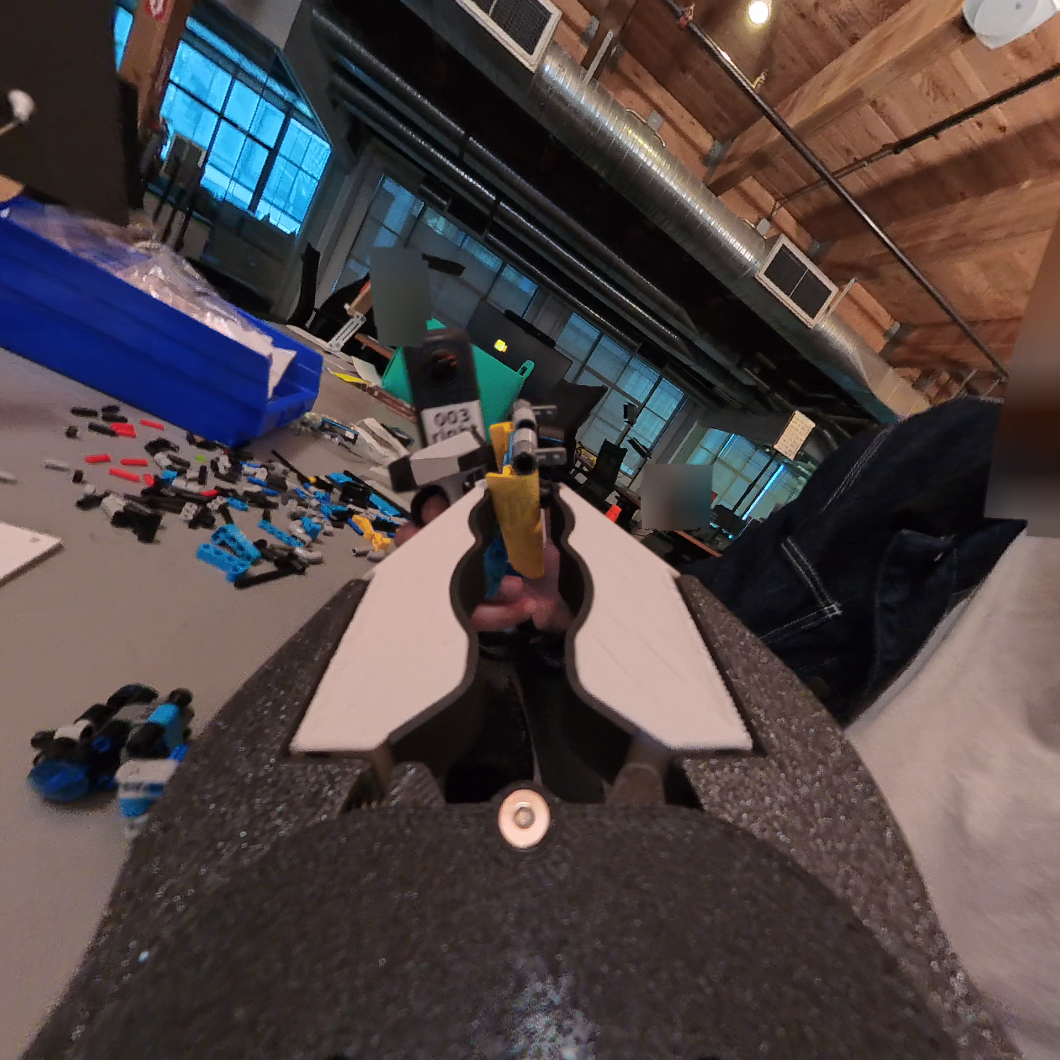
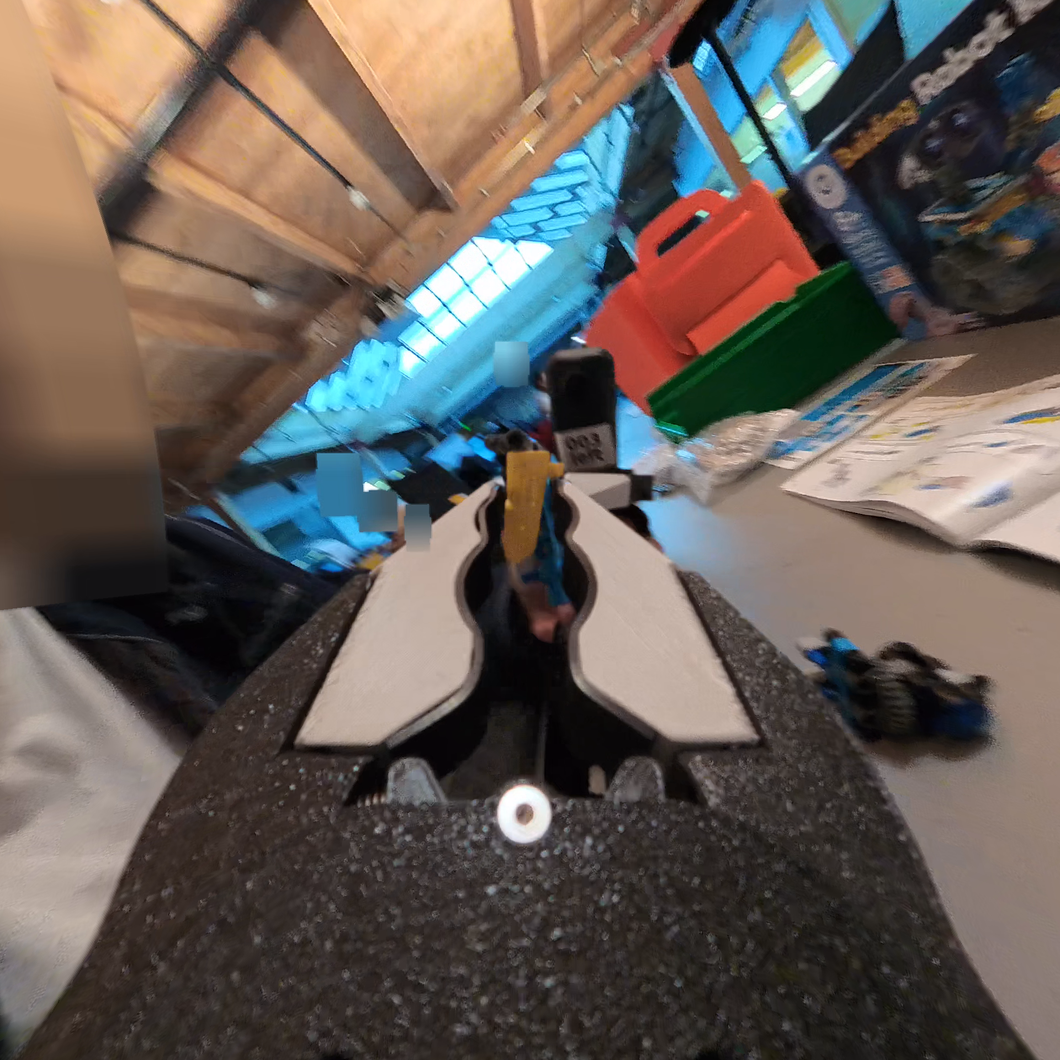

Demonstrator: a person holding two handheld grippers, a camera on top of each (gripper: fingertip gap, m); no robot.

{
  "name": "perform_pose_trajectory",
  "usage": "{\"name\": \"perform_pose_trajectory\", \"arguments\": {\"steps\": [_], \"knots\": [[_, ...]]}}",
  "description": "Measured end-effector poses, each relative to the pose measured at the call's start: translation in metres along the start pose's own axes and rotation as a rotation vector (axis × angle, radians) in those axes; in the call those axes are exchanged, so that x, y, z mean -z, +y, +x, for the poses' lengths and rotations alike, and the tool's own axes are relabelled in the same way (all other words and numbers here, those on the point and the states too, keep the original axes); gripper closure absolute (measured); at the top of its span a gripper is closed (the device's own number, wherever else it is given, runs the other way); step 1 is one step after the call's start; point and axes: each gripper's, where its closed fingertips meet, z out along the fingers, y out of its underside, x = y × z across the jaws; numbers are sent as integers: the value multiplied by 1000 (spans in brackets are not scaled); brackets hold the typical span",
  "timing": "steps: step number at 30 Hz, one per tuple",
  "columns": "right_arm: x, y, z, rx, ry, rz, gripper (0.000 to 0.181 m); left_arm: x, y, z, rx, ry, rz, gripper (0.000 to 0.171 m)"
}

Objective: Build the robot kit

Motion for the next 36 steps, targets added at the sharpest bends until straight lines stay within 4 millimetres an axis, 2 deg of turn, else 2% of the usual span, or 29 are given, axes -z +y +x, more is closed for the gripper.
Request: {"name": "perform_pose_trajectory", "arguments": {"steps": [2,4,5,8,10,15,22,27,30,33,36], "knots": [[3,3,7,124,92,-56,161,7,-4,-6,53,-16,18,154],[1,16,16,176,148,-141,157,12,-6,-8,107,-9,39,154],[-1,22,17,169,148,-169,157,12,-4,-11,129,-13,33,154],[-6,21,10,112,94,-138,156,10,0,-12,140,-18,11,155],[-4,22,11,102,95,-140,164,9,4,-11,127,-20,-11,154],[-2,23,15,156,129,-158,169,8,5,-8,196,28,-8,155],[-3,22,12,78,90,-139,169,6,4,-6,115,4,-14,155],[-6,33,19,7,102,-182,154,11,-2,-15,123,-42,24,155],[-10,39,22,46,131,-206,165,10,-2,-16,146,-37,35,155],[-9,38,23,-36,117,-186,165,9,-1,-19,87,-87,18,154],[-1,22,21,-136,64,-89,166,8,2,-19,-13,-132,-27,143]]}}
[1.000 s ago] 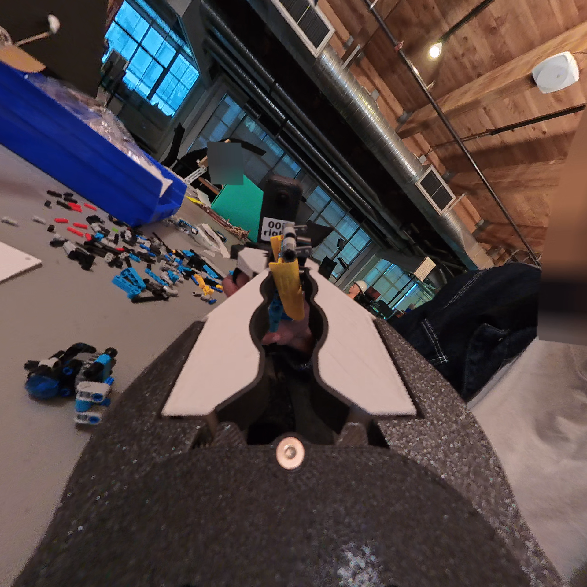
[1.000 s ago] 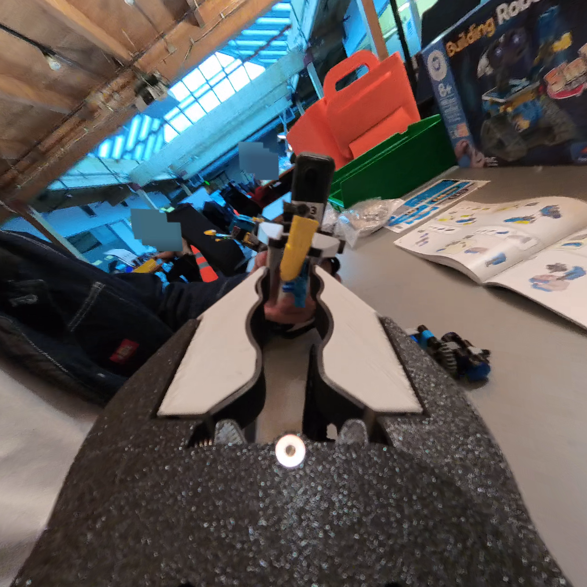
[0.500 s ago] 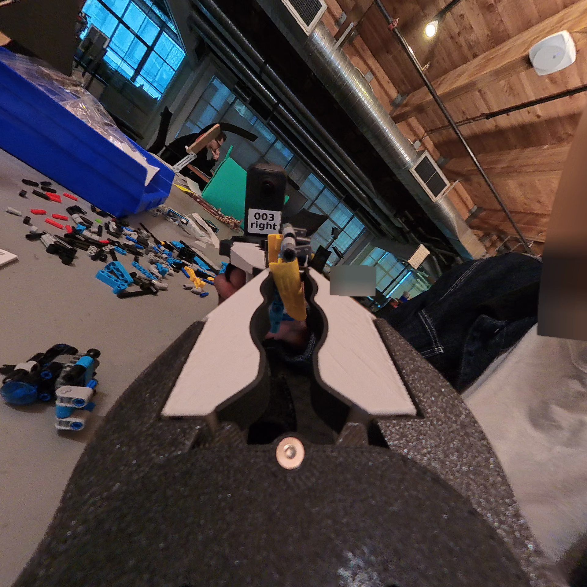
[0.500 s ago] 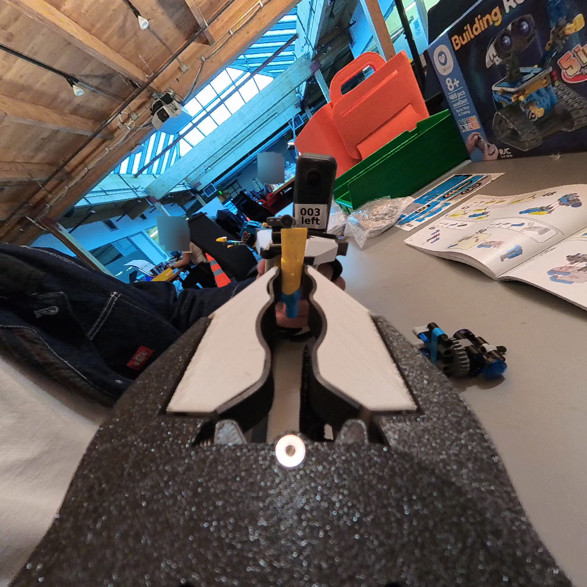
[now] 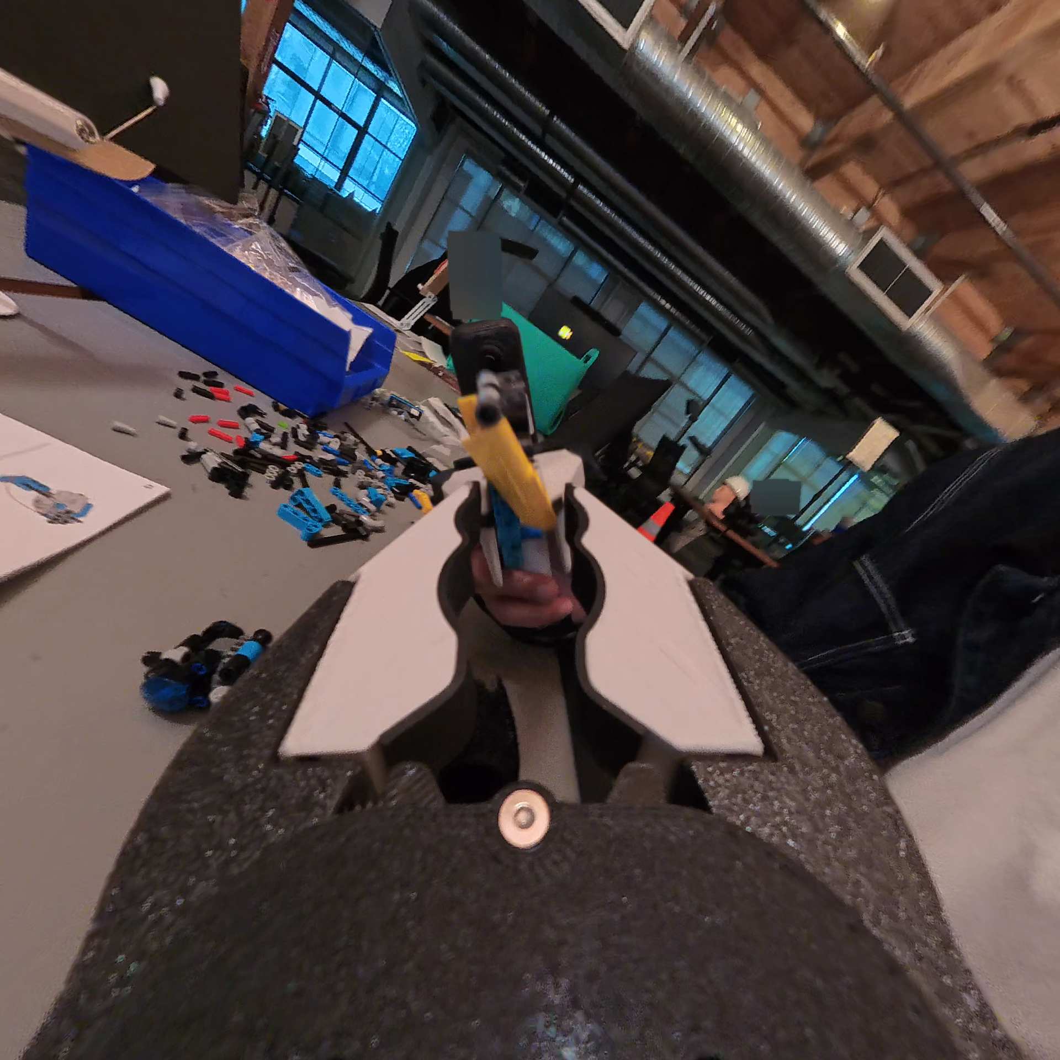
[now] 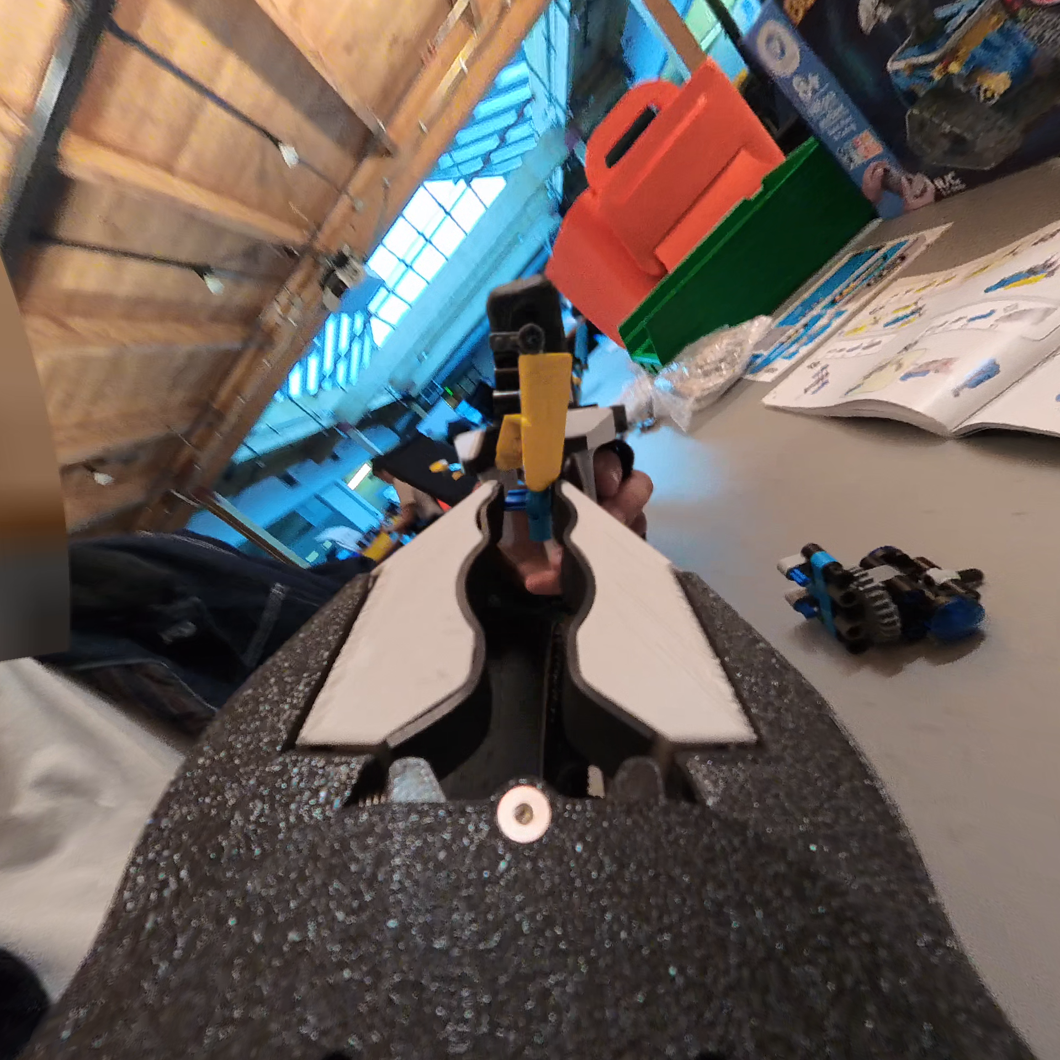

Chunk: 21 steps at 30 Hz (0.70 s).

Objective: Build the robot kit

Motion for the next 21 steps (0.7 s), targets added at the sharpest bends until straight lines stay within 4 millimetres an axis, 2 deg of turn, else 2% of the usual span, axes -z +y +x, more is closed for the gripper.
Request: {"name": "perform_pose_trajectory", "arguments": {"steps": [2,8,11,18,21], "knots": [[6,-8,-5,-29,-44,40,166,2,-3,2,-16,6,12,143],[0,1,-2,56,21,-16,166,5,-10,5,63,64,59,145],[-1,3,-6,22,-17,-19,166,5,-9,5,14,48,54,154],[-1,2,-13,-41,-86,-11,166,5,-8,6,-168,-28,36,154],[-1,2,-14,-33,-87,-12,166,5,-8,6,-184,-36,31,155]]}}
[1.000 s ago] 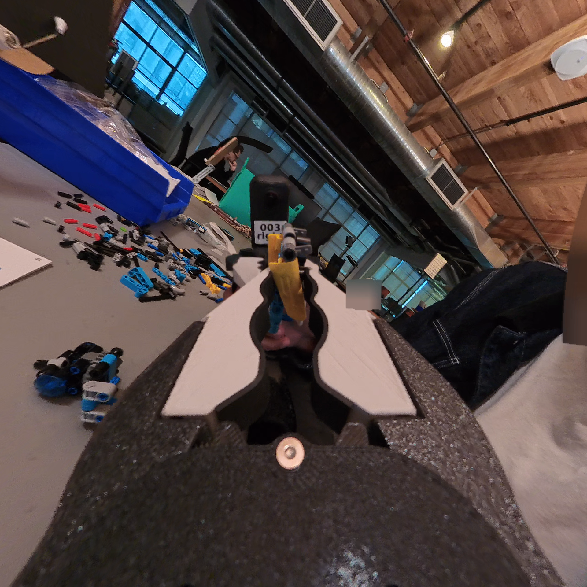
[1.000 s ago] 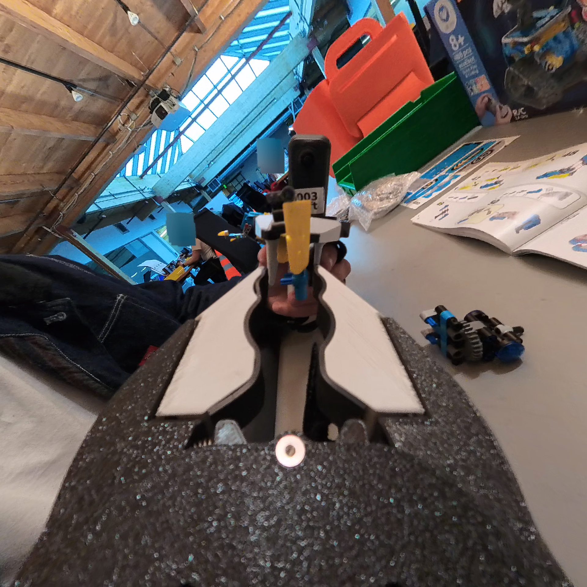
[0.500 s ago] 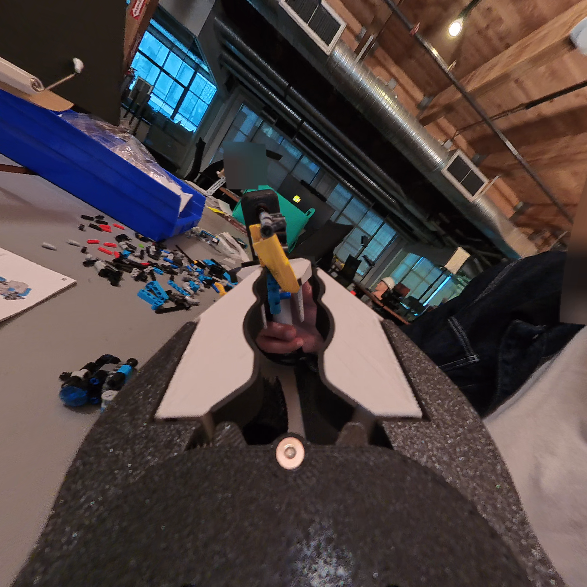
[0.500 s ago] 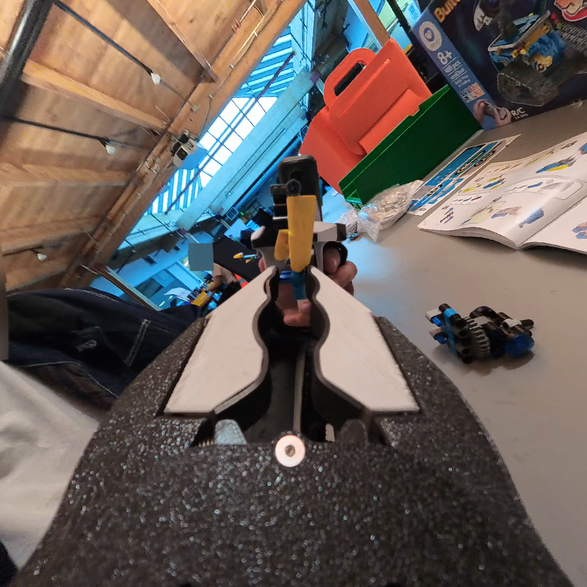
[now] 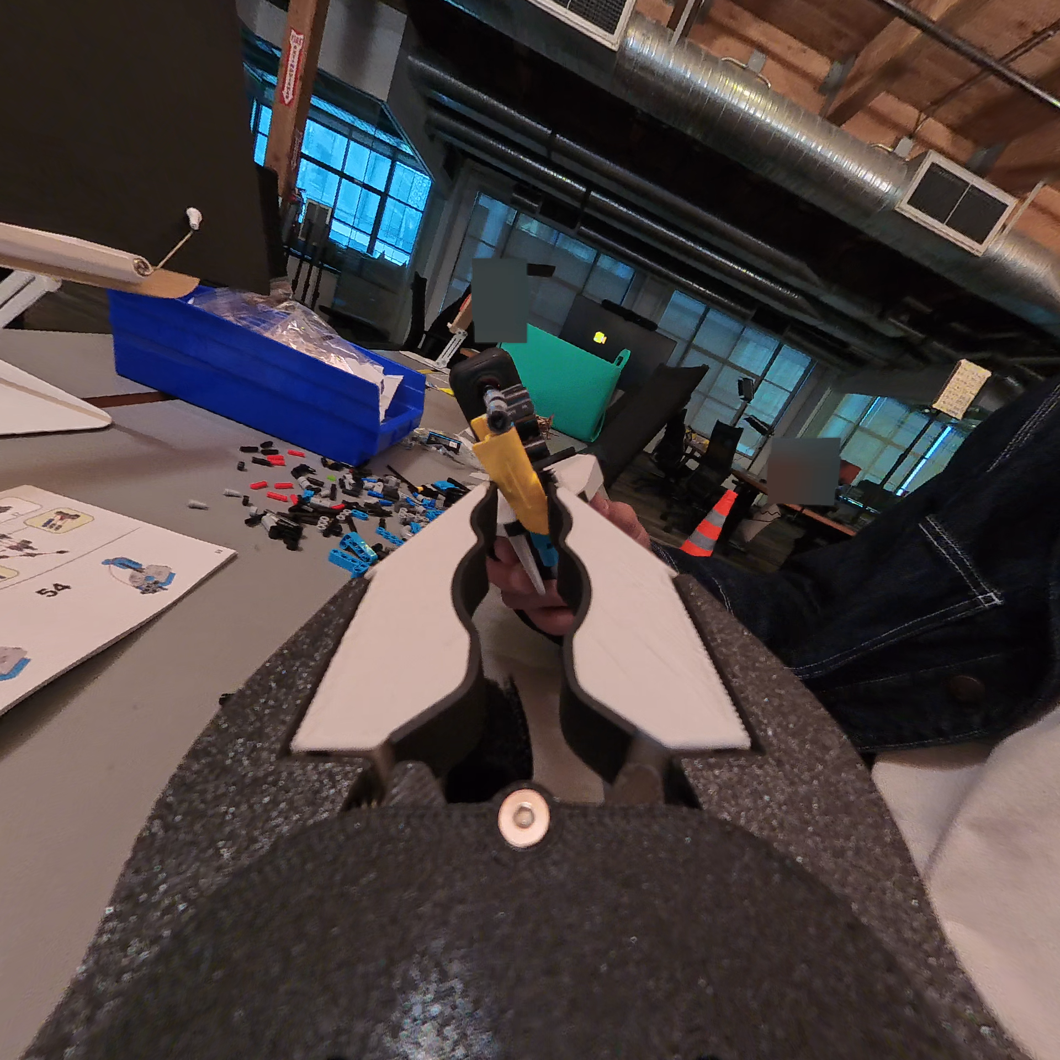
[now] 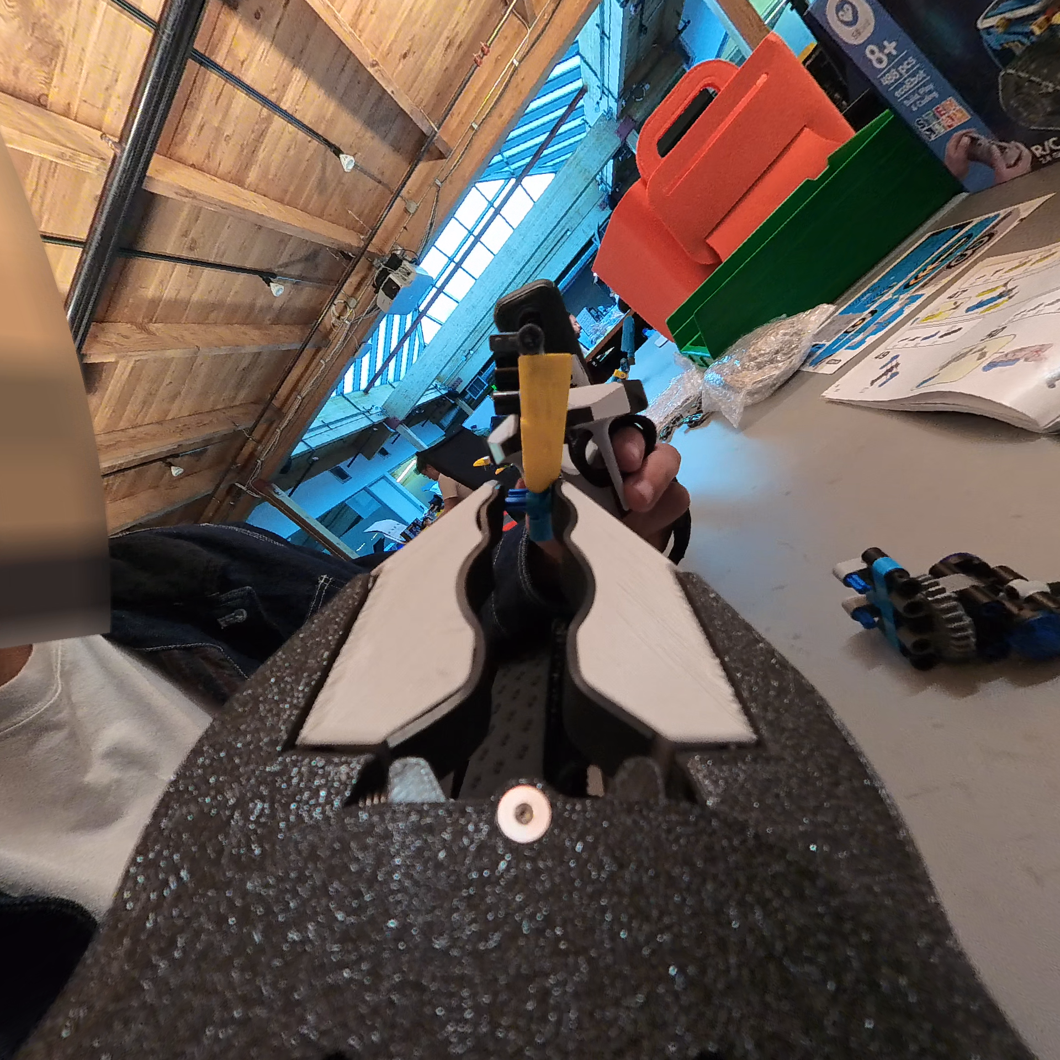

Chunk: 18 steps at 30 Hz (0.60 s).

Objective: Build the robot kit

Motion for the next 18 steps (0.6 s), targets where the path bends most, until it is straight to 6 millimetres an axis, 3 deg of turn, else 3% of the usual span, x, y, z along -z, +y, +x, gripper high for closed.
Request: {"name": "perform_pose_trajectory", "arguments": {"steps": [6,9,13,16,18], "knots": [[1,-1,8,46,70,1,166,0,3,-7,42,-18,-16,154],[6,-2,24,137,214,-15,166,1,3,-16,46,-66,-17,139],[12,3,45,292,416,-99,166,6,3,-30,-21,-172,-32,137],[28,8,63,380,587,-206,165,14,10,-50,-71,-290,-111,137],[44,10,72,418,686,-267,165,20,27,-66,-129,-375,-238,137]]}}
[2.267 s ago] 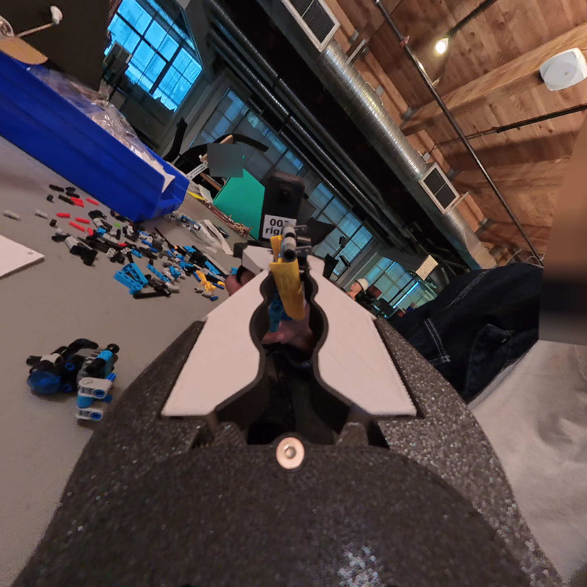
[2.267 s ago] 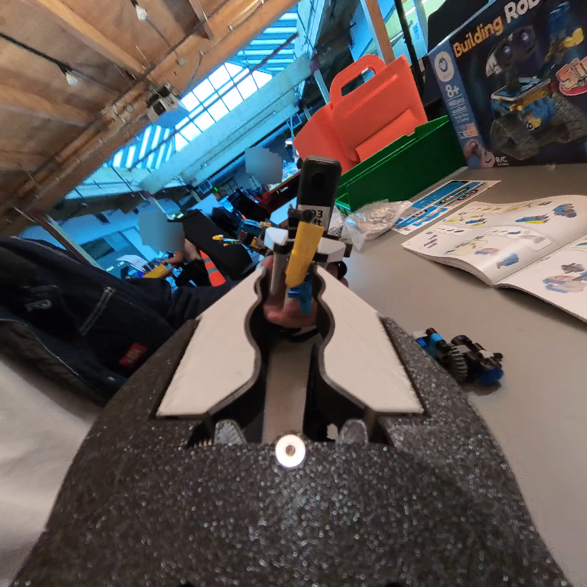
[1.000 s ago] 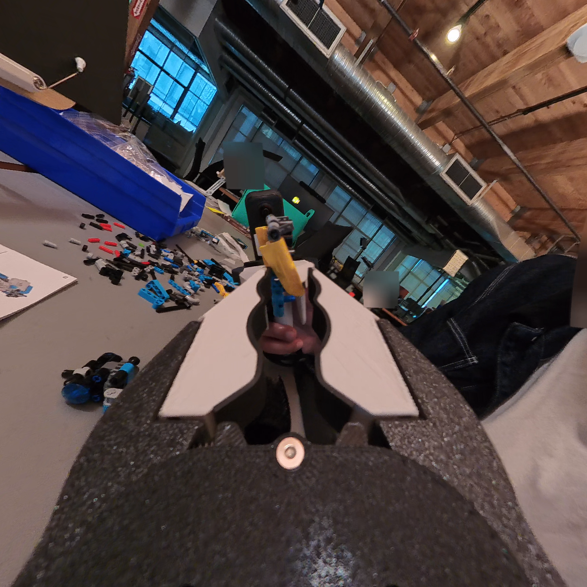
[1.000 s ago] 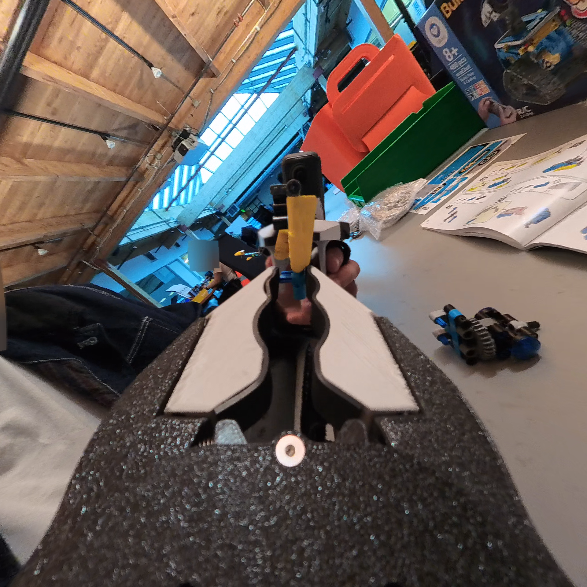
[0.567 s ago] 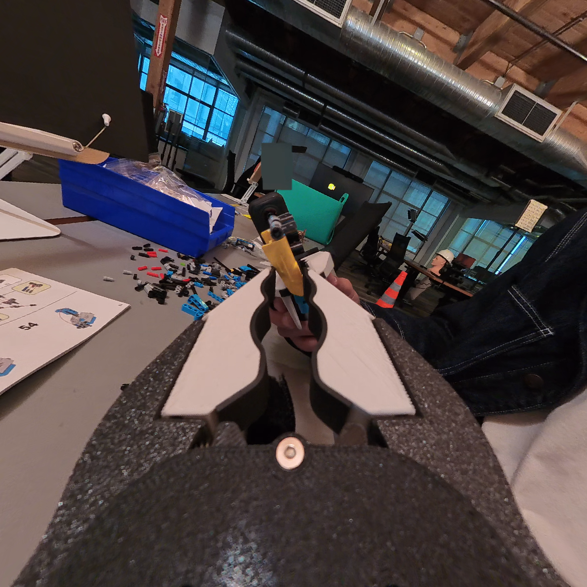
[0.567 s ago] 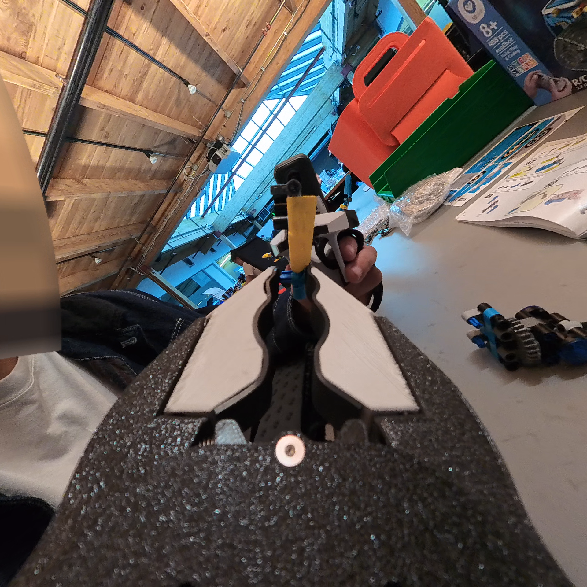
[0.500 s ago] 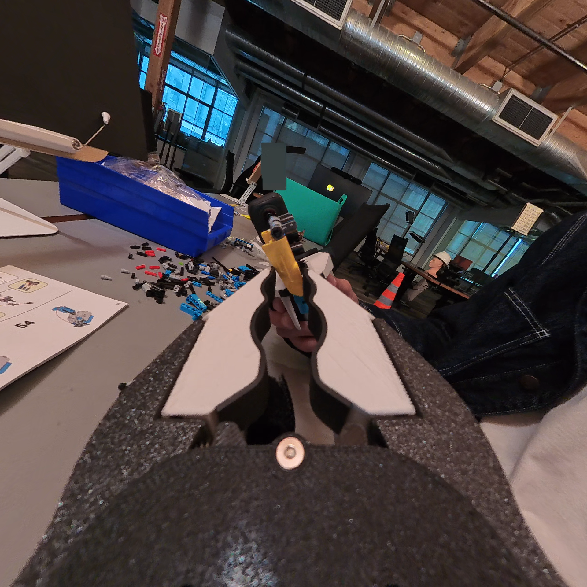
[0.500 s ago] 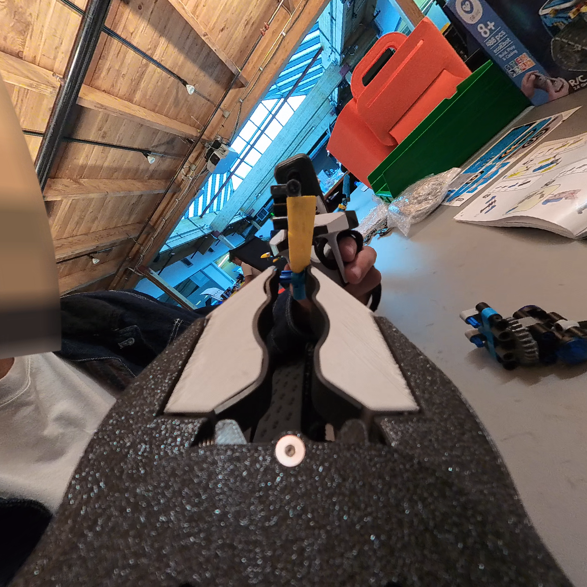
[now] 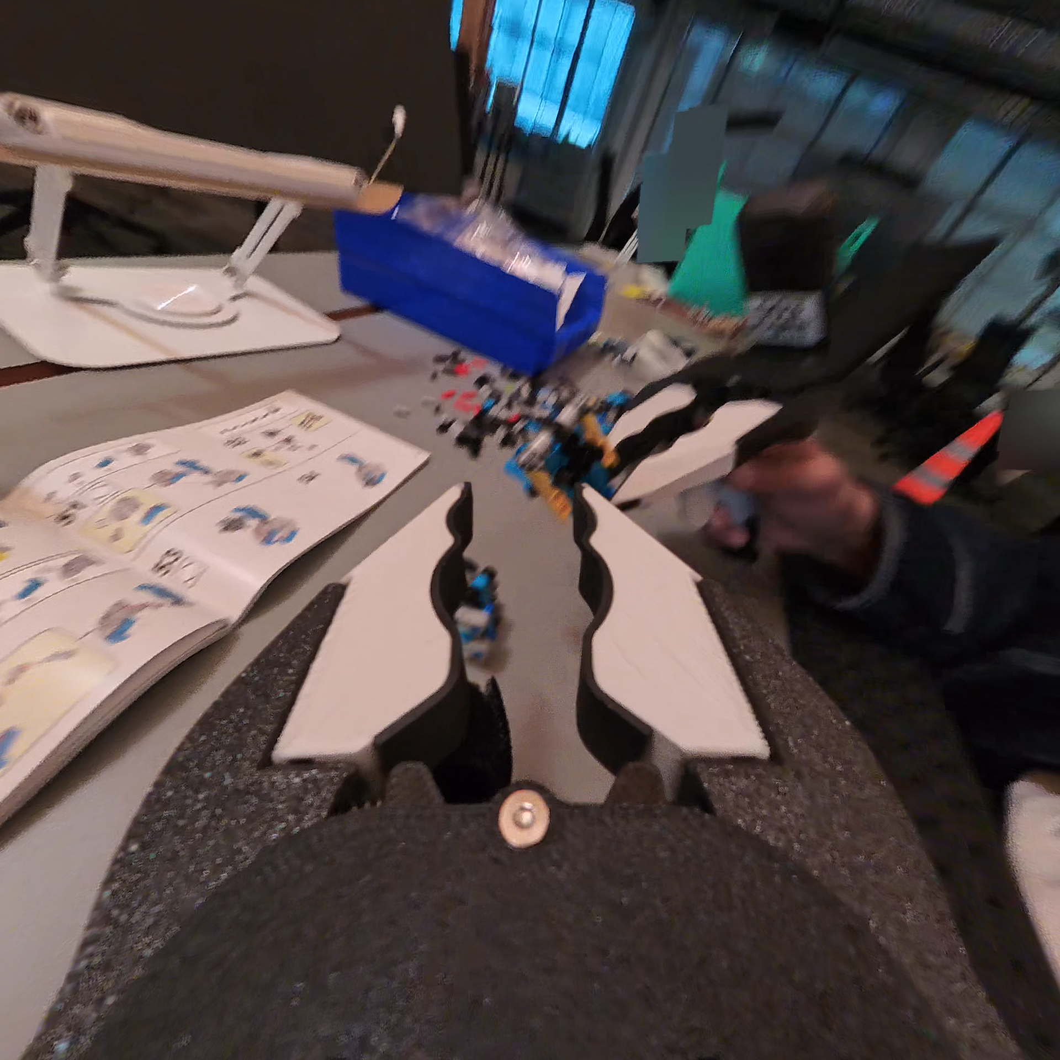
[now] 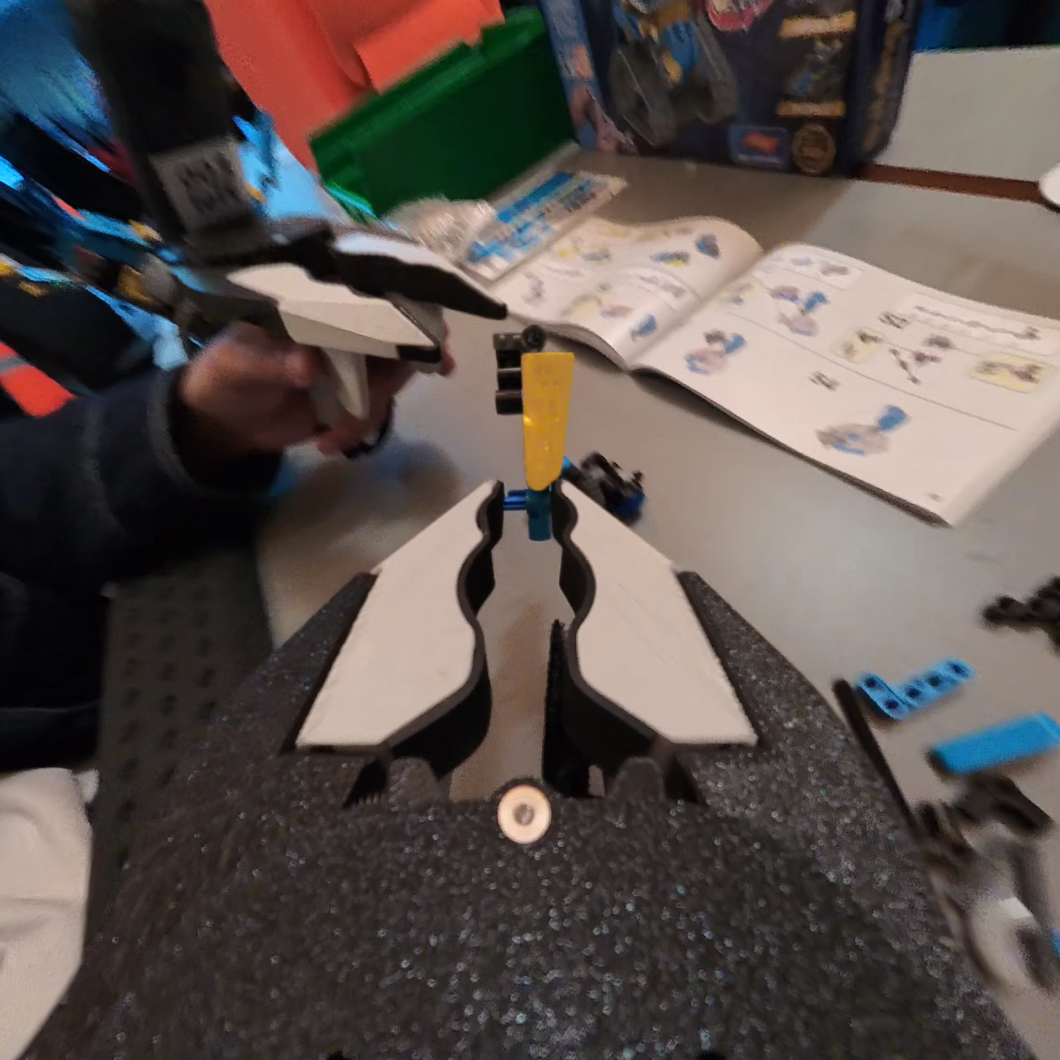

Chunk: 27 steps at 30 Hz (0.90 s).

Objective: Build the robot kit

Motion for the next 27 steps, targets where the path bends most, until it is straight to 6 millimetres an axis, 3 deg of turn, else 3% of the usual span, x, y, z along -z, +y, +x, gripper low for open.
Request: {"name": "perform_pose_trajectory", "arguments": {"steps": [3,6,13,19,27], "knots": [[8,34,23,37,128,-173,165,-6,42,-12,-89,-73,-246,137],[13,55,31,-48,173,-239,165,-14,61,-11,-158,-97,-340,137],[10,59,26,-55,199,-259,165,-27,69,-18,-355,-164,-387,138],[1,63,14,-21,161,-243,165,-35,82,-19,-414,-154,-467,151],[-5,57,1,9,93,-199,160,-34,83,-14,-513,-167,-459,155]]}}
